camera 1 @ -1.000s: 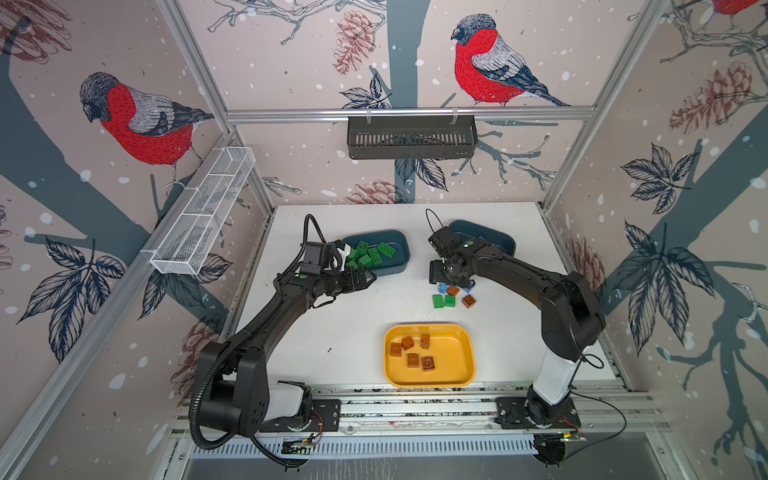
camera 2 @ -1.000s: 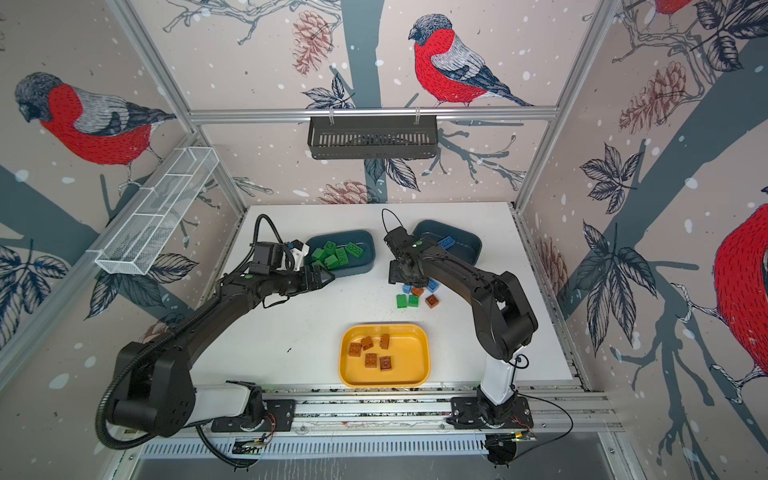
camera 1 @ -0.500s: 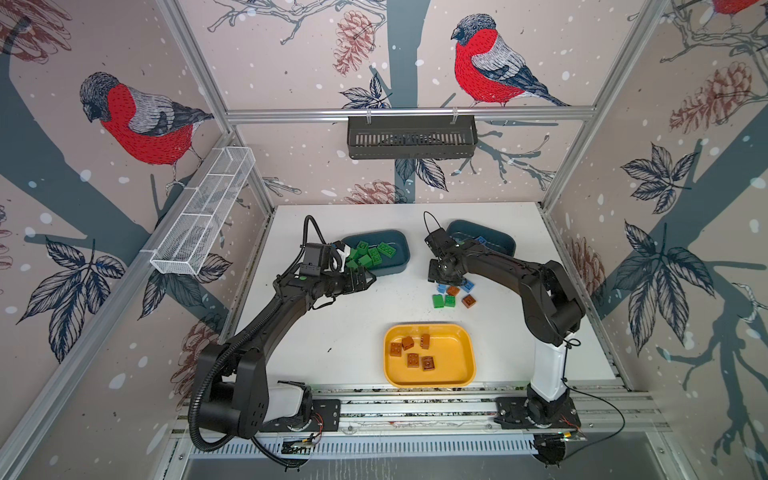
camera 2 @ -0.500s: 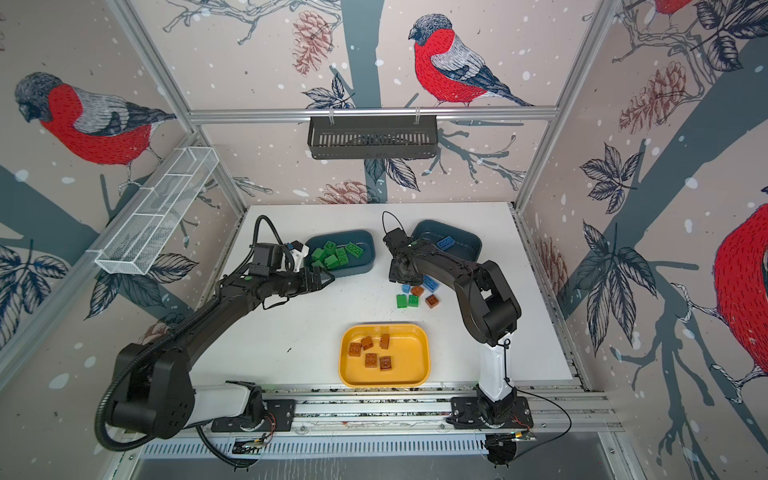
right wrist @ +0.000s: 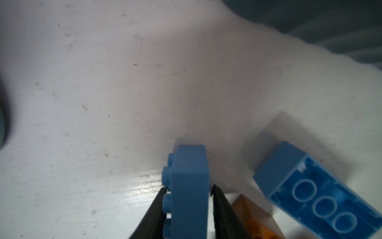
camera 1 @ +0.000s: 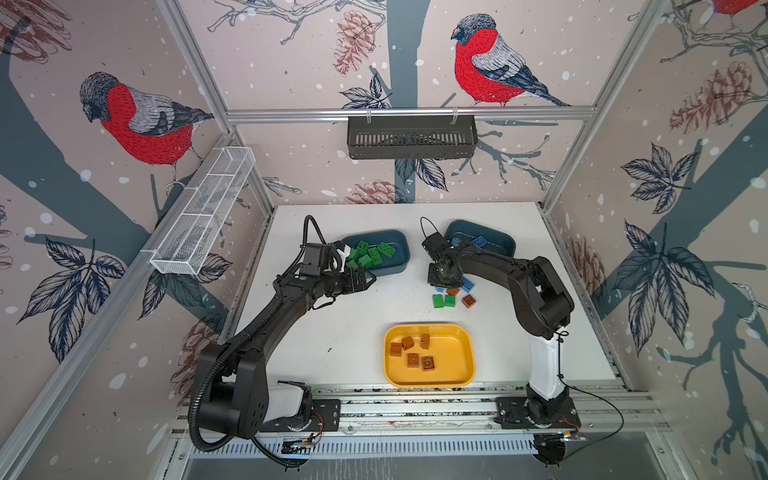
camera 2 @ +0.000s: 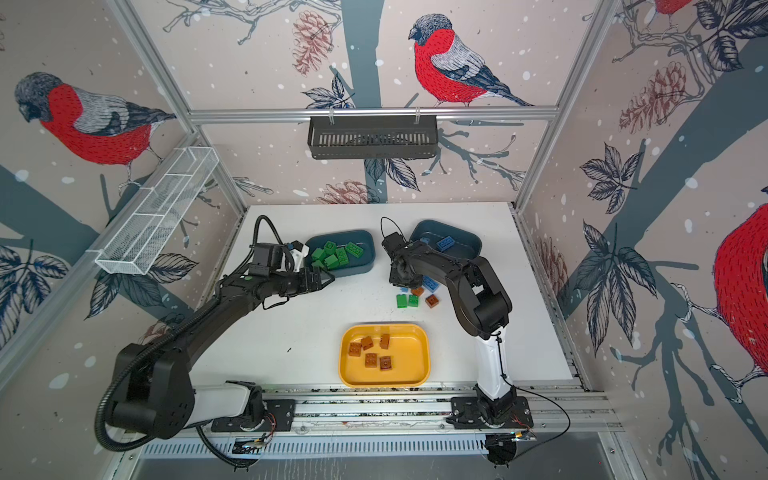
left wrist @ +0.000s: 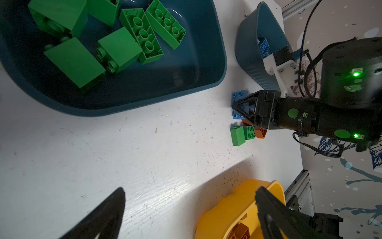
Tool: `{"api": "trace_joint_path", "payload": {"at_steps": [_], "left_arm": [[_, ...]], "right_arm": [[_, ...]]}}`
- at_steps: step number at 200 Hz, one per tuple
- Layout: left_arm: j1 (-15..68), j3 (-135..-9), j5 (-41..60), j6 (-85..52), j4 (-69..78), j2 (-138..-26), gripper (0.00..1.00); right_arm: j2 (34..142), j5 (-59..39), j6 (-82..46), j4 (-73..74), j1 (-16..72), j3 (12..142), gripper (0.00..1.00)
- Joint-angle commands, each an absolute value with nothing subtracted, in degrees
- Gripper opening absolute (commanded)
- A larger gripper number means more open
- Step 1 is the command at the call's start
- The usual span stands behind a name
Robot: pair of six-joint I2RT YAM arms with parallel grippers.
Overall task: Sort the legos into containers by color
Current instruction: 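Move the right gripper back to the pile above the blue and orange bricks, then grasp a blue 2x4 brick with the right gripper and drop it into the blue-brick bin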
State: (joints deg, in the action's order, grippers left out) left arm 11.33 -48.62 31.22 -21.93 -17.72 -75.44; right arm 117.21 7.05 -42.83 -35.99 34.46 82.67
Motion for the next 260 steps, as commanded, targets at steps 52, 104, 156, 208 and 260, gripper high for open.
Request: {"api": "trace_joint_path", "payload": {"at_steps": [52, 104, 156, 208, 260], "left_arm": [[11.16, -49.48, 31.49, -21.20, -17.27, -74.29, 0.97], [11.25, -49.98, 37.33, -26.36, -10.33, -73.30, 0.97], [11.60, -50.76, 38.90, -28.04, -7.25, -73.65, 0.98], [11.69, -51.32, 37.94, -27.79, -8.42, -73.29, 0.97], [11.77, -52.64, 36.78, -27.22, -10.19, -74.09, 0.97]], "right_arm": [[113.38, 9.24, -39.66, -39.44, 34.44, 84.28, 0.18], [103.53, 11.73, -37.92, -43.32, 30.19, 87.03, 0.18], [103.90, 6.07, -22.20, -39.86, 20.06, 90.85, 0.19], [109.01, -1.35, 1.69, -37.39, 14.63, 92.11, 0.21], [115.29, -6.38, 12.23, -36.09, 11.39, 94.27, 0.23]]}}
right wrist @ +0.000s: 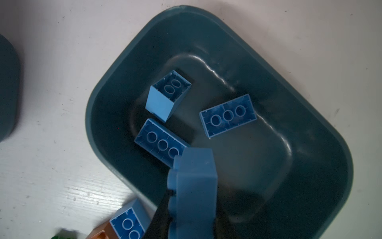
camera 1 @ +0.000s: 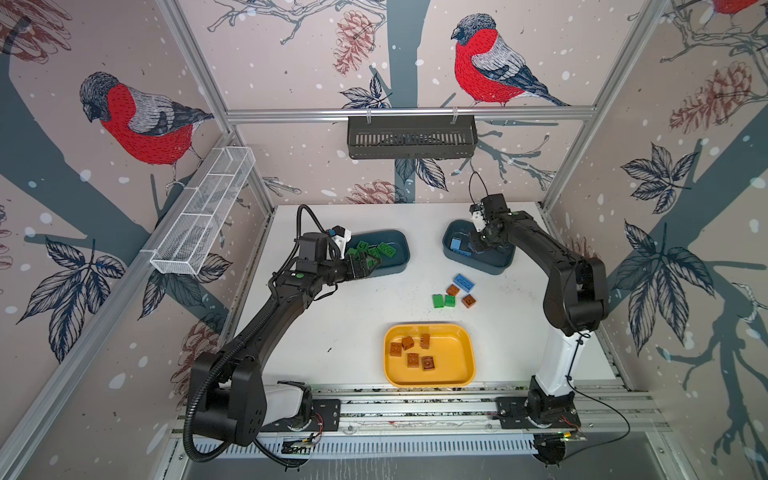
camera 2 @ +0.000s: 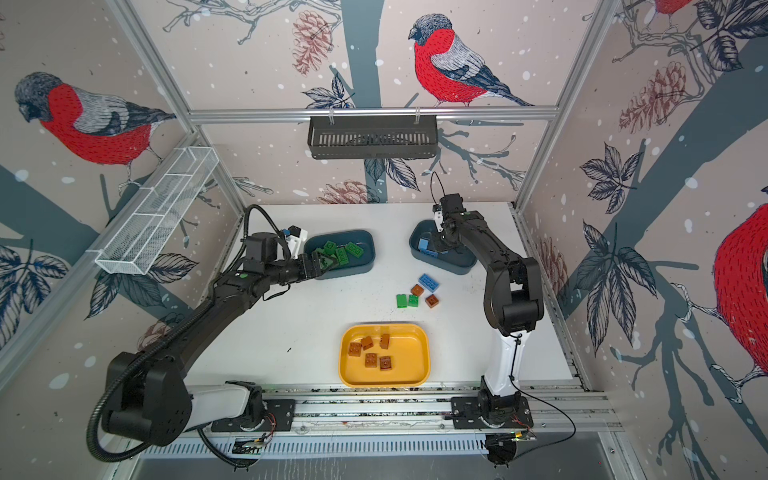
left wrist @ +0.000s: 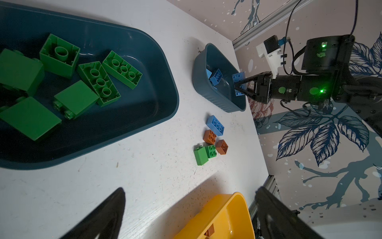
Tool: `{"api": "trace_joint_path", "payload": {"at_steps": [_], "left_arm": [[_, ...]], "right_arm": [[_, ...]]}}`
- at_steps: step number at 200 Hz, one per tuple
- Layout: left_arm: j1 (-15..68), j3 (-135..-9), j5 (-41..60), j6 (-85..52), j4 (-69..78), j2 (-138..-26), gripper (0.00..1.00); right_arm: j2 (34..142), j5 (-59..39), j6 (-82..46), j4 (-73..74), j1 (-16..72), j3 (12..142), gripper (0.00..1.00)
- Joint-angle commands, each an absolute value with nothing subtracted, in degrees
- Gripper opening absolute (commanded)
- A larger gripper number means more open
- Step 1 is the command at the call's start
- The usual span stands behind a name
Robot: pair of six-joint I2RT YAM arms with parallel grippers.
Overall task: Sort the legos into containers by color
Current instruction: 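Grasp a blue 2x4 brick with the right gripper and drop it into the blue-brick bin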
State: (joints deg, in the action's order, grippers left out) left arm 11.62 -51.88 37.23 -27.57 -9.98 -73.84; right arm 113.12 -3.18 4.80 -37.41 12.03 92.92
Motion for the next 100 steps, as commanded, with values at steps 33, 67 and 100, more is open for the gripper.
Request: {"api": "trace_joint_path", "payload": {"at_steps": [33, 67, 100], "left_arm": [[11.83, -52.92, 36.22, -26.99, -10.86, -74.70, 0.97], [11.87, -52.86, 35.57, -26.77, -11.42, -74.71, 0.97], [11.87, -52.82, 35.50, -26.72, -11.68, -75.05, 0.97]], "right_arm": [[119.94, -12.05, 13.71, -37.70, 10.46, 97.87, 0.24], [121.41, -12.43, 13.69, -37.77, 10.25, 97.80, 0.31], [121.73, -12.83, 13.55, -37.84, 10.02, 98.70, 0.43]]}}
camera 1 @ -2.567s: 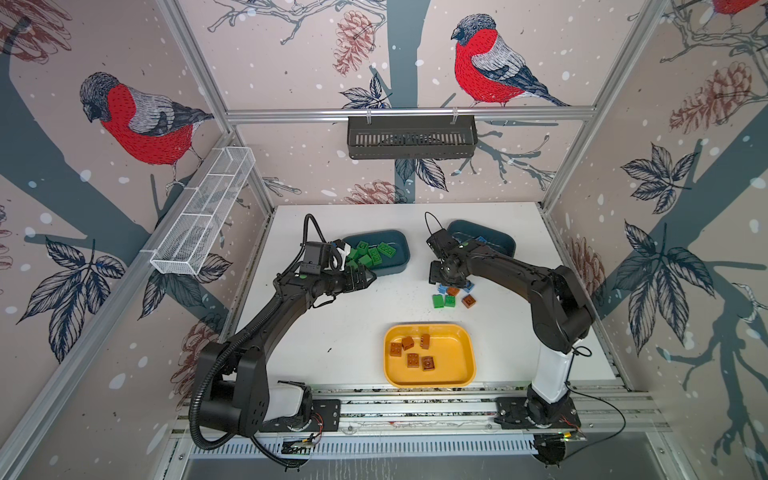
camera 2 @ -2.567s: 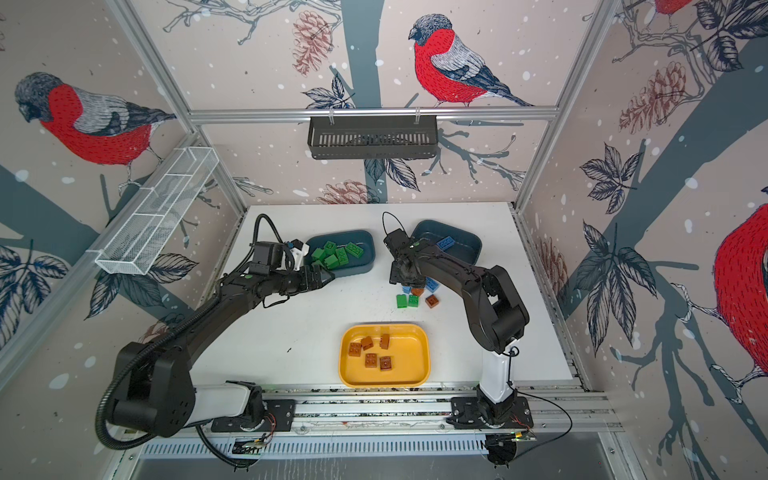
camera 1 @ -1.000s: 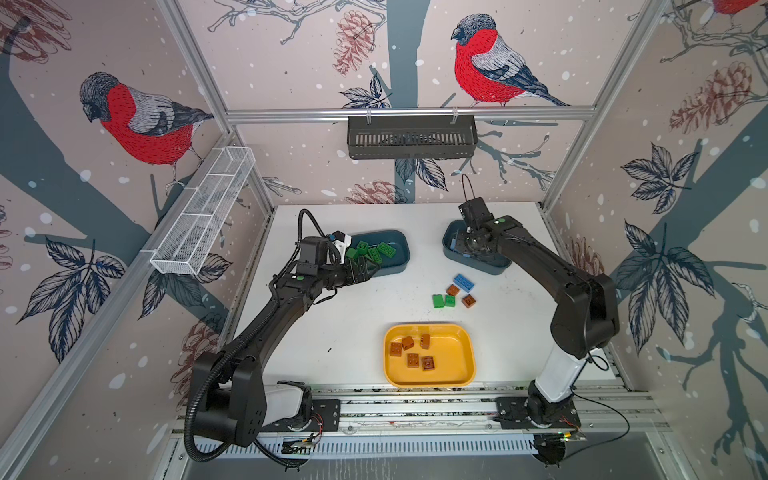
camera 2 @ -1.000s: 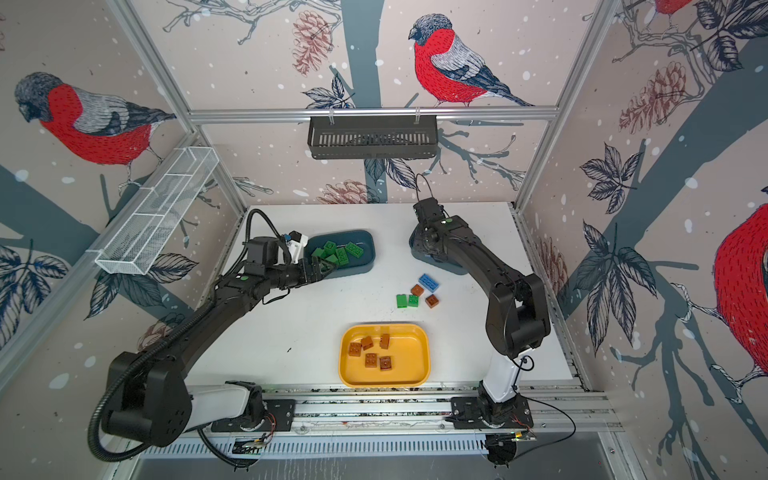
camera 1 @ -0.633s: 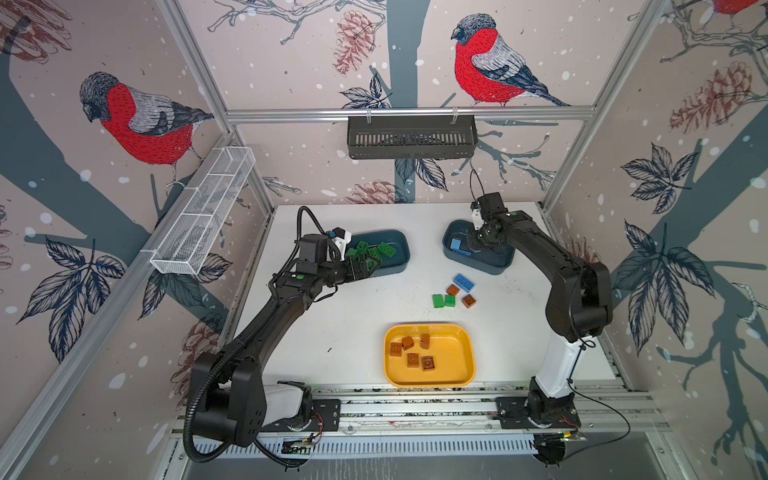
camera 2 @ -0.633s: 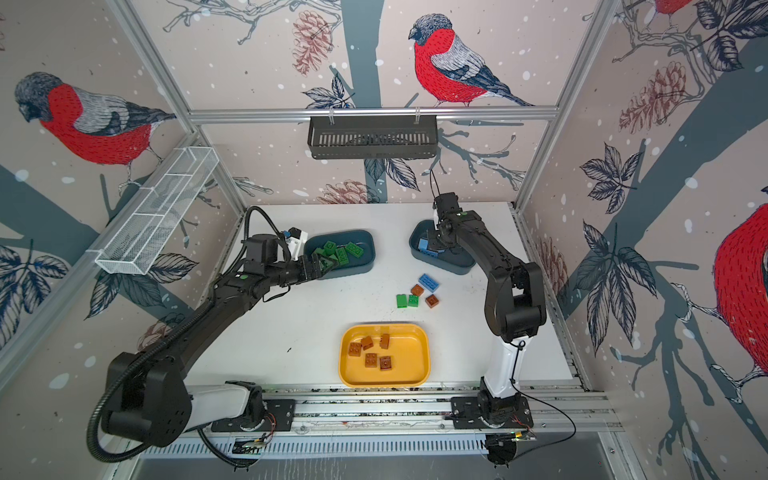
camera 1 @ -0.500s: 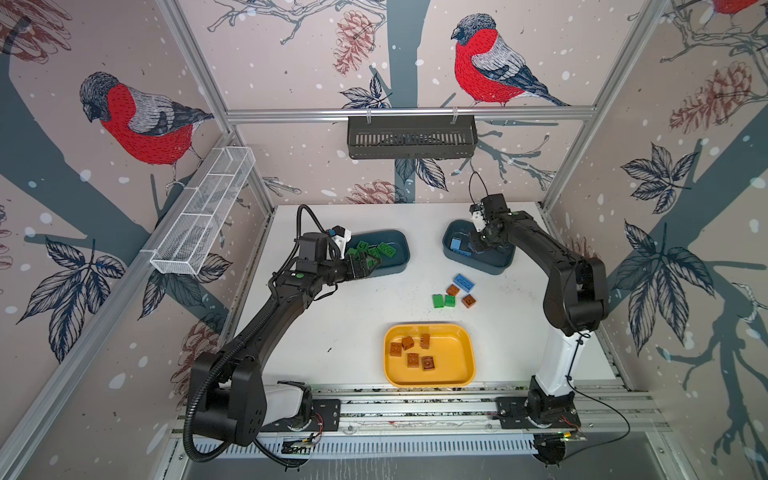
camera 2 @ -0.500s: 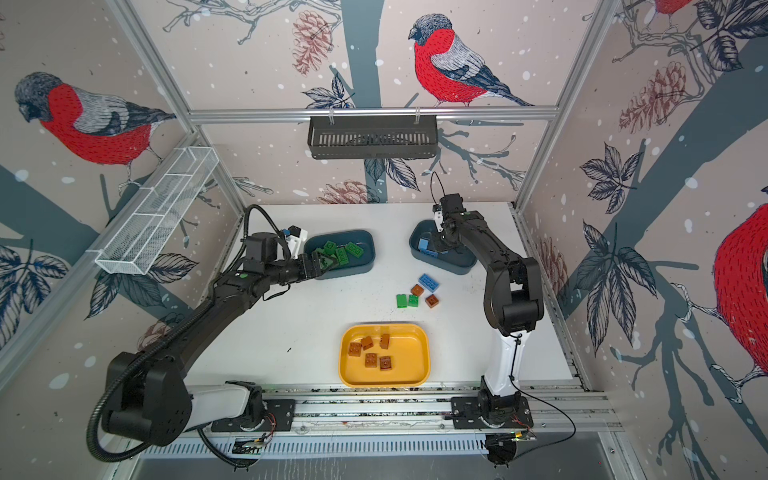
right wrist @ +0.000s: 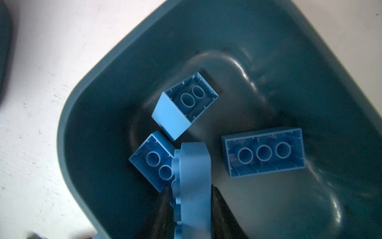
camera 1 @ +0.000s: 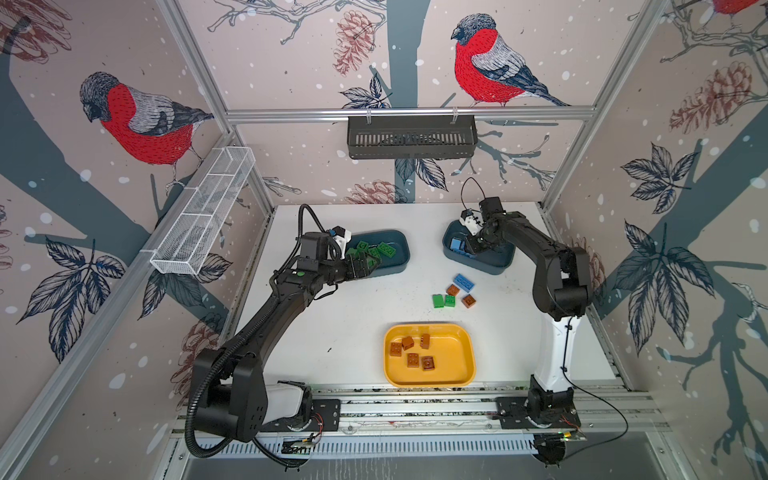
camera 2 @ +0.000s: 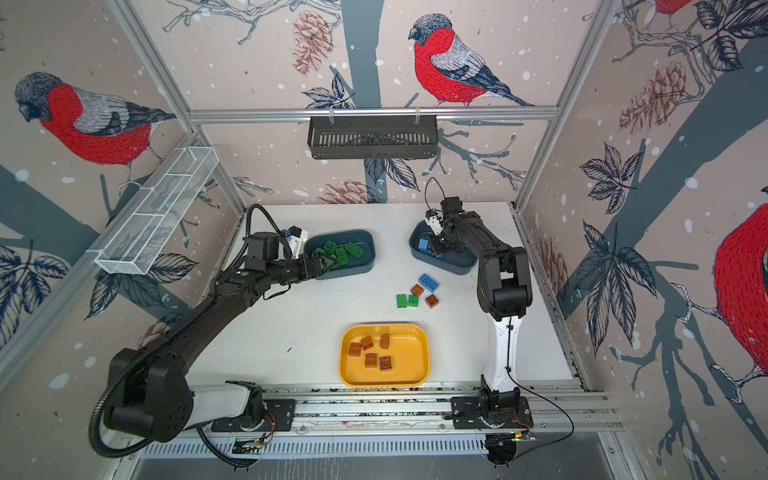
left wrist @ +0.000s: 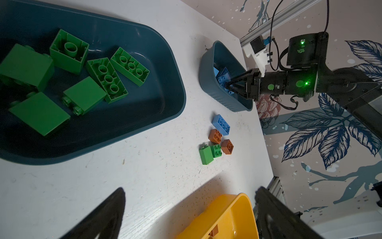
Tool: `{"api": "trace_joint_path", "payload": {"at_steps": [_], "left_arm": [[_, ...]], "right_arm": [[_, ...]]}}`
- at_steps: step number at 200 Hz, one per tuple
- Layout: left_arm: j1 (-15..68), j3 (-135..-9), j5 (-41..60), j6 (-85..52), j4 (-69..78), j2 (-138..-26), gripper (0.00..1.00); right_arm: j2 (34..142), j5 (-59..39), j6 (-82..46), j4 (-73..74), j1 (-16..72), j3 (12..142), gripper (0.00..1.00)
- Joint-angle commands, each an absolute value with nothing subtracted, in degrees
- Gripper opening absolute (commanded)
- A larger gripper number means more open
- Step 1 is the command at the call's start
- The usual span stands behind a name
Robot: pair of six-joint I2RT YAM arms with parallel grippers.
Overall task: Sort the legos into containers by color
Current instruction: 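Grasp a blue 2x4 brick with the right gripper and drop it into the blue-brick bin, then lower the right gripper onto the other blue 2x4 brick and close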
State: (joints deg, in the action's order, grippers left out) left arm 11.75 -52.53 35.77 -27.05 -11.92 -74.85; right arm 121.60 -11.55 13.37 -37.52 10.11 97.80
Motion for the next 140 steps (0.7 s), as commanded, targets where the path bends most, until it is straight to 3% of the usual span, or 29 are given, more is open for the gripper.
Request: {"api": "trace_joint_path", "payload": {"at_steps": [1, 88, 140], "left_arm": [[11.87, -52.78, 35.50, -26.67, -11.68, -75.05, 0.97], [11.88, -53.00, 35.43, -26.18, -12.23, -75.45, 0.97], [11.87, -53.15, 35.68, -25.86, -12.12, -76.44, 0.97]], "right_arm": [[121.64, -12.83, 13.59, -37.86, 10.02, 98.70, 0.44], [107.44, -14.89, 9.61, -40.47, 13.70, 90.34, 0.58], [95.57, -15.33, -5.55, -35.03, 20.10, 77.06, 0.69]]}}
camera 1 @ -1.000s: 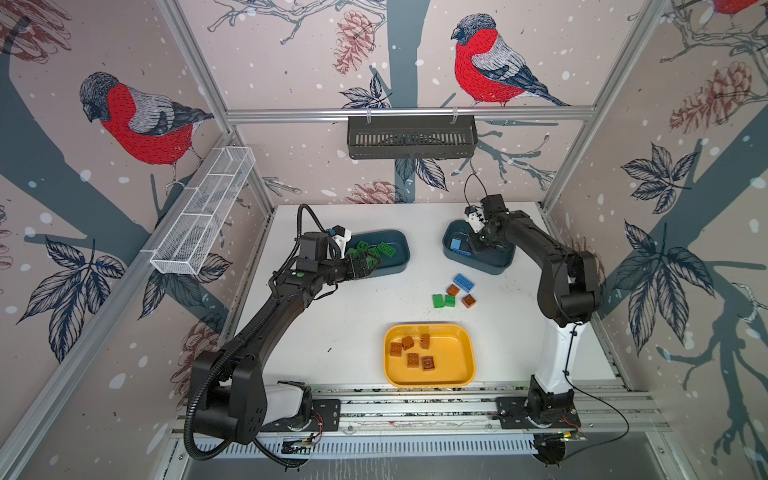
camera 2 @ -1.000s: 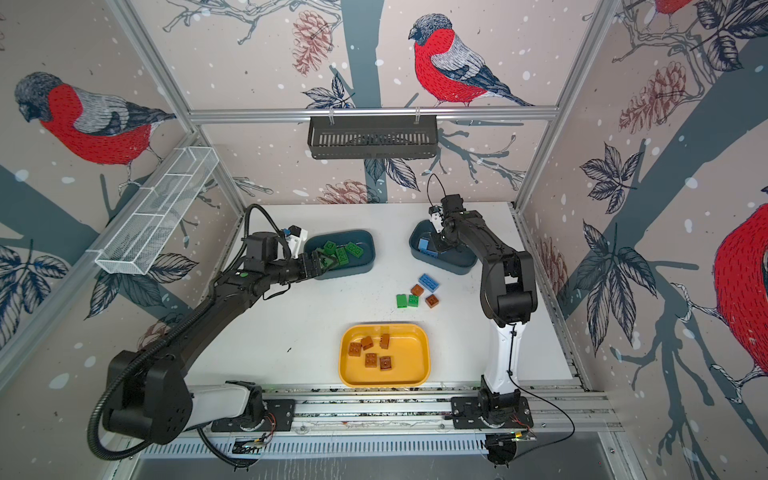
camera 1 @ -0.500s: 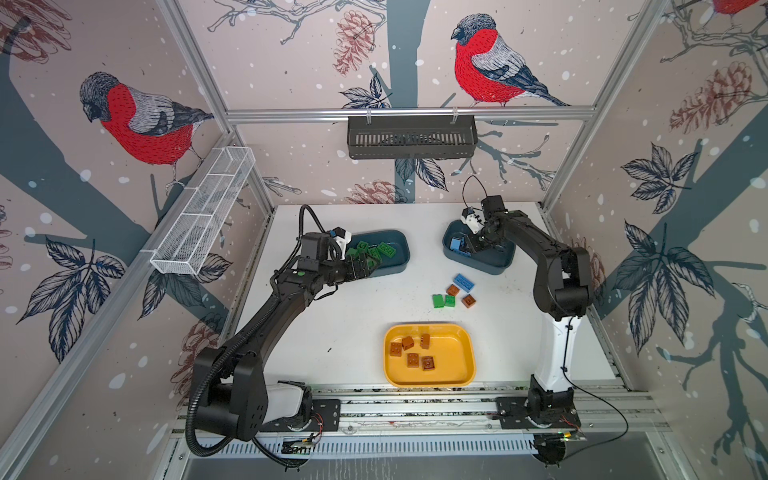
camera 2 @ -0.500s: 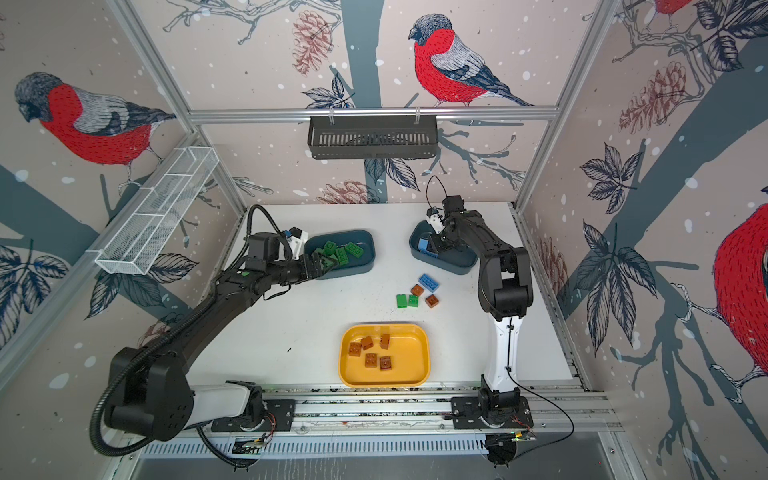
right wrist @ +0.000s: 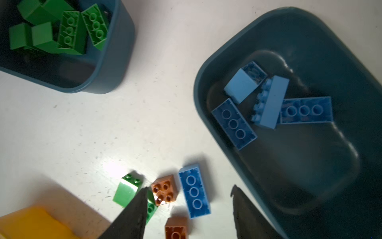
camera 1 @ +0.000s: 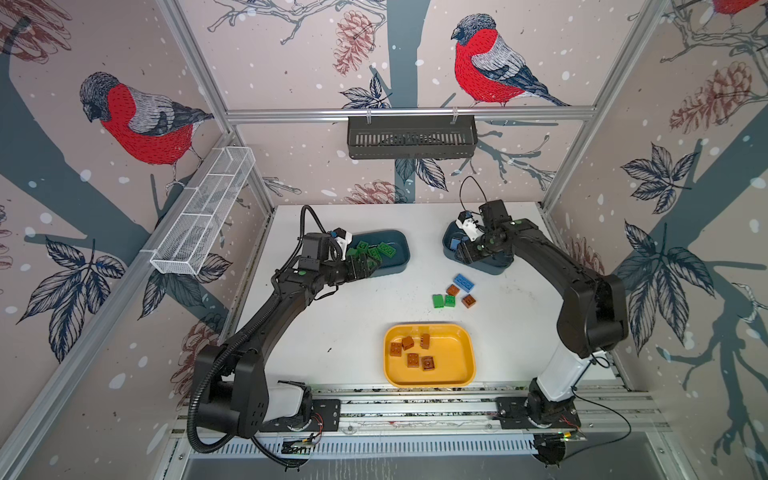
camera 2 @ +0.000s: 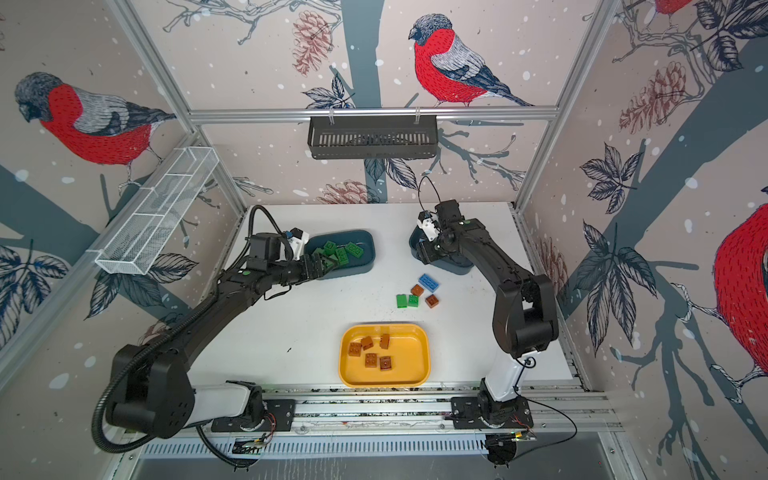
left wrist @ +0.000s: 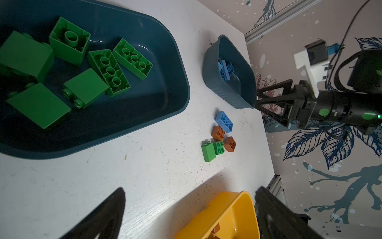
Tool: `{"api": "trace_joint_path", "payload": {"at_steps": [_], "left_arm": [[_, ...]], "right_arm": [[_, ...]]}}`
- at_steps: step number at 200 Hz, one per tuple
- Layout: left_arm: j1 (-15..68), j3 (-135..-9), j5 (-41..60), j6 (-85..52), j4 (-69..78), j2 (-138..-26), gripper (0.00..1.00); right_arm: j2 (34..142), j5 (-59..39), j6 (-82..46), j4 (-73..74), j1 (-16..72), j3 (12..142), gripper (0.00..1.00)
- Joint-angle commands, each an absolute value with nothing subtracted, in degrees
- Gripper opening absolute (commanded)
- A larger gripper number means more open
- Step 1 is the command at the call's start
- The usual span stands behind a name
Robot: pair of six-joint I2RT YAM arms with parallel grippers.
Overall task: Sort the legos into containers by color
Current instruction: 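Lower the right gripper onto the other blue 2x4 brick and close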
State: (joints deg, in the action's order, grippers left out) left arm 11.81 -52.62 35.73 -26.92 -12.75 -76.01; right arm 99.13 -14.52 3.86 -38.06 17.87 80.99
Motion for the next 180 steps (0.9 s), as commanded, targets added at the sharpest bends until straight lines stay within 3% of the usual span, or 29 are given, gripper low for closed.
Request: {"api": "trace_joint_path", "payload": {"at_steps": [1, 28, 53, 94, 180], "left_arm": [[11.91, -53.16, 35.68, -25.85, -12.13, -76.45, 0.97], [11.93, -52.87, 35.74, -25.43, -12.35, -76.45, 0.97], [11.95, -52.65, 35.98, -25.15, -12.28, -76.55, 0.97], [11.94, -52.52, 36.04, -24.51, -12.96, -76.48, 0.97], [11.95, -51.55, 34.91, -24.26, -14.30, -74.29, 0.97]], "right_arm": [[95.38, -15.27, -5.76, -34.96, 20.20, 76.80, 0.69], [91.61, -11.91, -10.44, -35.21, 22.95, 71.17, 0.72], [90.99, -7.46, -6.23, -36.06, 23.55, 67.58, 0.72], [94.73, -3.22, 4.19, -38.14, 20.79, 67.06, 0.57], [104.05, -3.06, 14.54, -35.14, 19.21, 69.16, 0.60]]}}
